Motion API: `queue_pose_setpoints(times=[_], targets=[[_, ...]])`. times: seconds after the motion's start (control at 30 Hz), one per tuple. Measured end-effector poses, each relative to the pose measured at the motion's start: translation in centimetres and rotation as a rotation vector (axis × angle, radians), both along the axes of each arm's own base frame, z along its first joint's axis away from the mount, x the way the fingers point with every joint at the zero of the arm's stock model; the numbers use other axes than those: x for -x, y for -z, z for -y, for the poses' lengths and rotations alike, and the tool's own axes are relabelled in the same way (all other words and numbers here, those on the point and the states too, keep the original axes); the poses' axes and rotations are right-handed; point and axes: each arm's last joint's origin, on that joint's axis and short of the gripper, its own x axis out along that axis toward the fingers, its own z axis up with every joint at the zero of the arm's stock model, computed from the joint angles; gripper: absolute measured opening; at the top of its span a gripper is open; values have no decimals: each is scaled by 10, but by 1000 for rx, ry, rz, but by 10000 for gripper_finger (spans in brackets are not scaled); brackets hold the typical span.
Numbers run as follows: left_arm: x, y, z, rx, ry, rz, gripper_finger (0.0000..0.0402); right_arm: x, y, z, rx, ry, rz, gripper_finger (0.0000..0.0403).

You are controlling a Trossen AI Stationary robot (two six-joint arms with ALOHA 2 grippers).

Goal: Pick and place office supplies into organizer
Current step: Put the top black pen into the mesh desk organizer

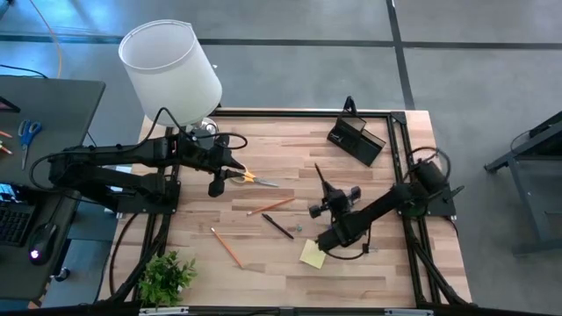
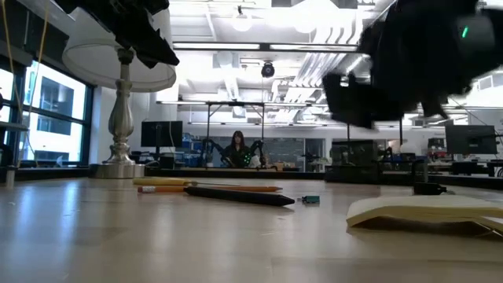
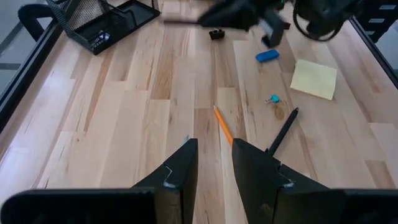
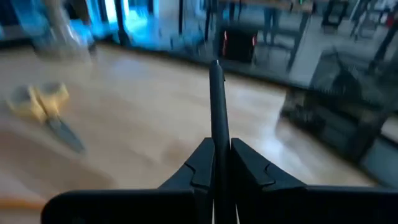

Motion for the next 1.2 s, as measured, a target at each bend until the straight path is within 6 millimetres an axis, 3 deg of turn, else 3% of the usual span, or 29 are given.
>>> queue_pose_setpoints(times=[0.17, 0.4, 0.57, 0.67, 0.93, 1.2], targets=[[-2, -1, 1, 4, 63, 44, 88, 14, -31, -3, 69, -46, 68, 18], [-16, 5, 4, 54, 254, 395, 88, 35, -75, -18, 153, -164, 175, 17], [-21, 14, 3, 114, 288, 666, 88, 42, -88, -22, 150, -189, 186, 17], [-27, 25, 1, 171, 257, 719, 88, 44, -91, -22, 144, -192, 198, 19], [-52, 47, -10, 258, 53, 777, 88, 34, -97, -17, 170, -164, 152, 21], [-68, 41, -17, 299, 10, 860, 88, 0, -155, -11, 170, -164, -135, 22]])
